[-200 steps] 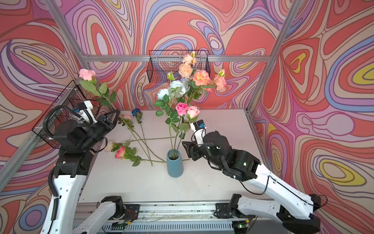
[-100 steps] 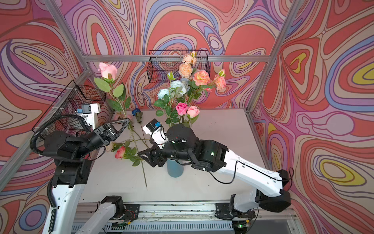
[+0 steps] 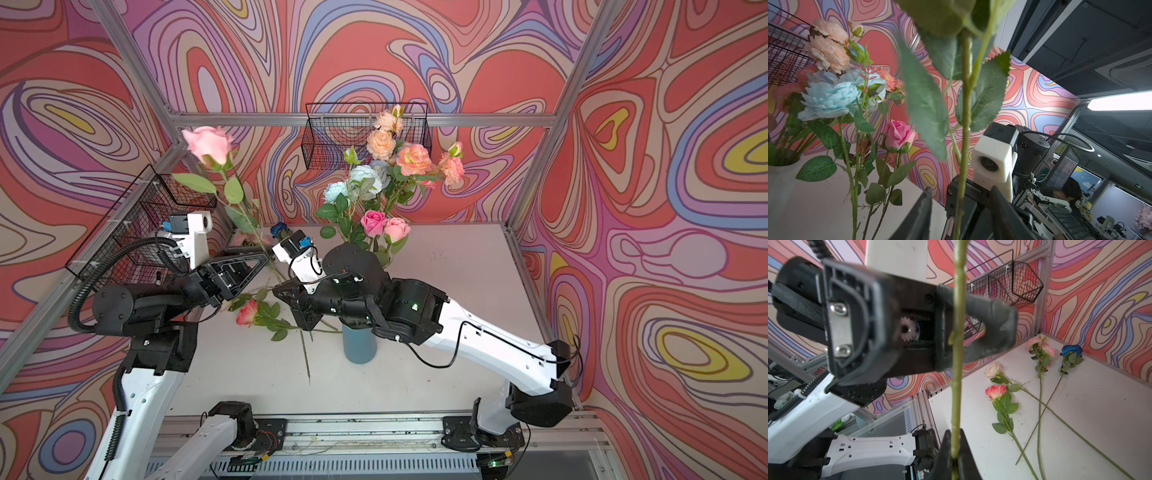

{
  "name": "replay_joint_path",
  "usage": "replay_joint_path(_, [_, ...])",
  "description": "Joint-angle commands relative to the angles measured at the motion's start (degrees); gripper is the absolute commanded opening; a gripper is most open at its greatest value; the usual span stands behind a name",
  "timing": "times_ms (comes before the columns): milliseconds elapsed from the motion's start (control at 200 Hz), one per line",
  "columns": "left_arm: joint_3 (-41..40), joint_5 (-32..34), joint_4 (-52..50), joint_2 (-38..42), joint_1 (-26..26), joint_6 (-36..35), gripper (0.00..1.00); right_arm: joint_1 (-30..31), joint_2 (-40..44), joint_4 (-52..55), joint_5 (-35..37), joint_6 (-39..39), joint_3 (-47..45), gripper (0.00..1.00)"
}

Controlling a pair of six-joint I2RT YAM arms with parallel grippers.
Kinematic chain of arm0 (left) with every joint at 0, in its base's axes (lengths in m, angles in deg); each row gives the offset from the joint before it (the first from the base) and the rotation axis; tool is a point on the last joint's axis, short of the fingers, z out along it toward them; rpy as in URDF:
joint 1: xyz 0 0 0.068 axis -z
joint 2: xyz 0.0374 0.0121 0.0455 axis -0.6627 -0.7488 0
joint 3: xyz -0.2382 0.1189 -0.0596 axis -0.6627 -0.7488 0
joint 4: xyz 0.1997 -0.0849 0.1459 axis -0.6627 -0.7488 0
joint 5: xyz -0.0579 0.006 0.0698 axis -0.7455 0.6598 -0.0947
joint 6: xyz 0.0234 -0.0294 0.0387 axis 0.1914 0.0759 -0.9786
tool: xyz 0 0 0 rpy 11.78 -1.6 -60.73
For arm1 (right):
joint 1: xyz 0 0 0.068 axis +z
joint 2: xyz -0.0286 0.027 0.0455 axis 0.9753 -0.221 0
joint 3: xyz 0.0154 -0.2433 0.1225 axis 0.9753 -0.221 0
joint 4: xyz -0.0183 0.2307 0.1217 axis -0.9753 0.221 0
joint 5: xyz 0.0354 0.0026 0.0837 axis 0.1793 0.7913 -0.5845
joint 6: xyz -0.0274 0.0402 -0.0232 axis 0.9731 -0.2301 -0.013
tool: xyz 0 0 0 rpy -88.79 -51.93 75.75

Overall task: Arrange flowers in a vase
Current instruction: Place the flower in the vase.

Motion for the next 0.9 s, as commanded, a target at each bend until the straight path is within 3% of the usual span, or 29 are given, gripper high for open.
replay_joint_path(0, [-0.6, 5.9, -10.4, 1.5, 0.1, -5.7, 0.82, 0.1, 7.2, -6.1, 11.5, 1.5, -7.1, 0.00])
replay_joint_path(125, [-2.0, 19.8, -26.7, 5.3, 0.1, -16.9, 0.90, 0.1, 15.7, -17.2, 23.0, 6.6, -20.1, 0.00])
replay_joint_path(255, [-5.9, 29.8, -33.4, 7.2, 0.2, -21.2, 0.93, 0.1, 18.7, -24.9, 30.5, 13.6, -26.0, 0.00])
replay_joint_path(516, [-11.2, 31.9, -35.2, 6.8, 0.2, -21.8, 0.92, -0.1, 18.3, -29.5, 34.8, 22.8, -27.1, 0.00])
replay_joint_path(896, [-15.2, 36.2, -38.7, 5.3, -0.1, -22.2, 0.90, -2.8, 16.5, -31.1, 32.0, 15.5, -36.8, 0.00])
